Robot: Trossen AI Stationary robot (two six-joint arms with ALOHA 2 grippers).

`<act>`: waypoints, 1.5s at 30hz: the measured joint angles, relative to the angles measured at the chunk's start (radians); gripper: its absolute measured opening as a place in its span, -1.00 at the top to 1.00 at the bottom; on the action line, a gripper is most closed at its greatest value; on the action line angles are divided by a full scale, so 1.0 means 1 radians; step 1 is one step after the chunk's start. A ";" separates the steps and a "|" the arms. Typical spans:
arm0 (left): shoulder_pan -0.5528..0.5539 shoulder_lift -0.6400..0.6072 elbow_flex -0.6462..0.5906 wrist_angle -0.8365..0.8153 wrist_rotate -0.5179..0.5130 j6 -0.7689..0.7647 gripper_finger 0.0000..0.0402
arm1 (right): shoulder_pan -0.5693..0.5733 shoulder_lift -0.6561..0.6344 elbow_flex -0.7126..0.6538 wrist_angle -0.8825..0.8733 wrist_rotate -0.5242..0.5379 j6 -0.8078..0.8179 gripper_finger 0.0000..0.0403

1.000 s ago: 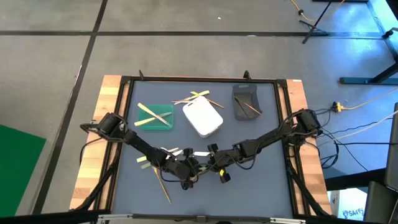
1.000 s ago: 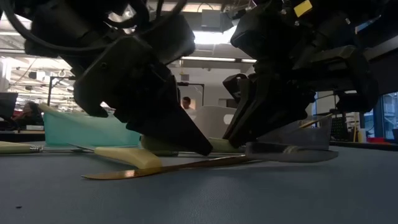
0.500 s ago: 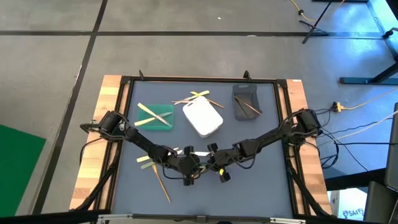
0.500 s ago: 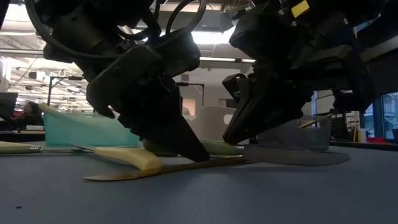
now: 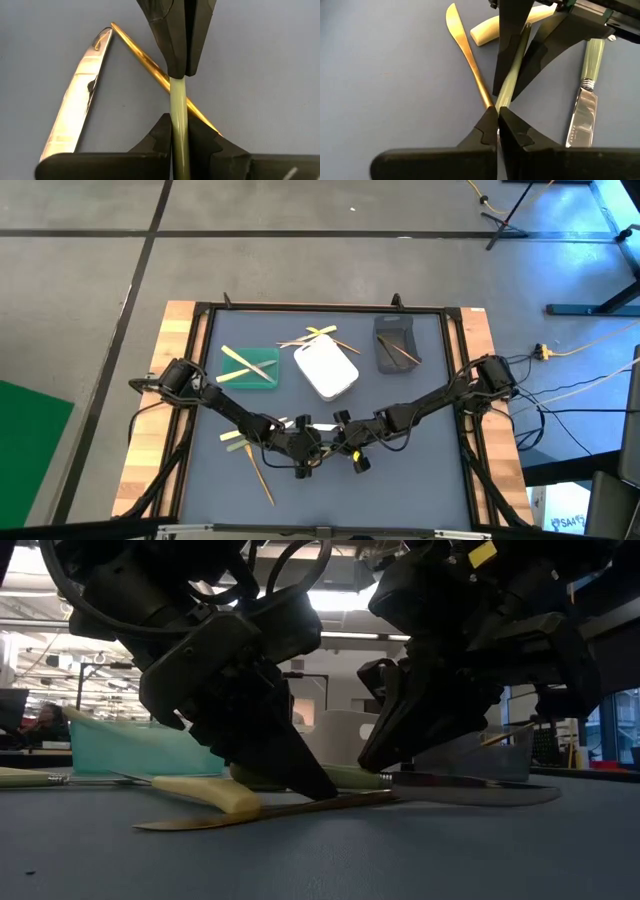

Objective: Sort silverware by color (type)
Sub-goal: Put the right green table knife into the white bin

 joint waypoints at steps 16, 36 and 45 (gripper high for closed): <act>0.000 0.000 0.000 0.000 -0.001 0.000 0.87 | 0.000 0.000 -0.001 -0.002 -0.010 -0.014 0.57; 0.003 -0.009 0.000 0.028 0.000 -0.002 0.87 | 0.000 -0.168 -0.002 -0.168 0.113 -0.058 0.42; 0.017 -0.055 0.001 0.026 0.000 0.000 0.87 | -0.029 -0.317 -0.001 -0.330 0.165 -0.079 0.42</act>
